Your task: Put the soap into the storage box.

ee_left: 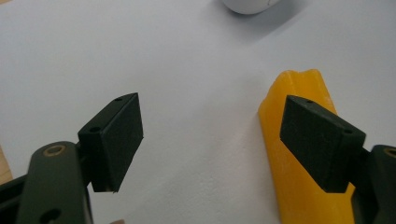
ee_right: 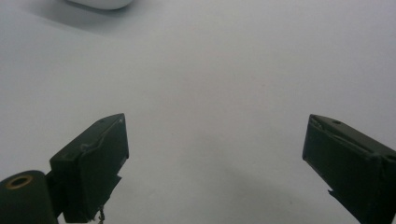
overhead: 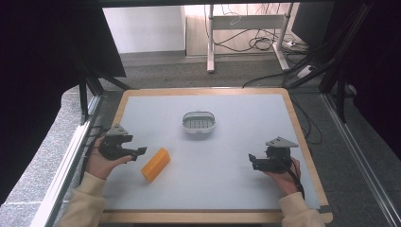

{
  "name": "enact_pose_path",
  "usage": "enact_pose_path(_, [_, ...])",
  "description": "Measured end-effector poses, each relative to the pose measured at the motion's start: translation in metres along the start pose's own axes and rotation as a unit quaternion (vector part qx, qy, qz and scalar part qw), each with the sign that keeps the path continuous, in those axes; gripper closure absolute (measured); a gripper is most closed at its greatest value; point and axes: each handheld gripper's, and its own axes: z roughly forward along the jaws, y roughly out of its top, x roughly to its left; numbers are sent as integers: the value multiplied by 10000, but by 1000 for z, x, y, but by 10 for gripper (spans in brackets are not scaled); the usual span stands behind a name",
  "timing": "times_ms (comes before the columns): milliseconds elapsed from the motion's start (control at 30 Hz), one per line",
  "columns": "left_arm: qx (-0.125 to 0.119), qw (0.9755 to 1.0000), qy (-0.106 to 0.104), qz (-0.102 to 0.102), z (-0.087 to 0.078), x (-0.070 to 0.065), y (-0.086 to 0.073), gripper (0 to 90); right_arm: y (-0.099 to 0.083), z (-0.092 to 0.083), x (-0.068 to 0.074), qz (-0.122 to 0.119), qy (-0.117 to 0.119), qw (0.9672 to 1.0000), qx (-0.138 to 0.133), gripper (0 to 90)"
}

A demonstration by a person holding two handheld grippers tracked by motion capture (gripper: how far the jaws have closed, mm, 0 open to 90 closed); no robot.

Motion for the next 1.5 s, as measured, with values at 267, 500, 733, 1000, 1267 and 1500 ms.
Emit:
enact_pose_path(267, [11,10000,-5,-37,-1,0,-1,233,-5,1,-2,15,185,9998,-17,126])
enact_pose_path(500, [29,10000,-27,-17,-1,0,-1,240,-6,1,-1,67,113,9999,-77,133])
enact_pose_path(733, [-6,10000,29,-55,-6,1,-1,240,-10,3,1,28,100,9999,-45,136])
enact_pose_path(1000, [21,10000,2,61,-11,-4,2,243,-9,1,2,0,8,9999,-116,140])
enact_pose_path(1267, [39,9997,-67,239,-14,-15,8,245,-10,1,2,-4,6,9999,-122,146])
enact_pose_path(1500, [76,9992,-139,359,-15,-21,10,245,-11,1,2,-7,-49,10000,-65,146])
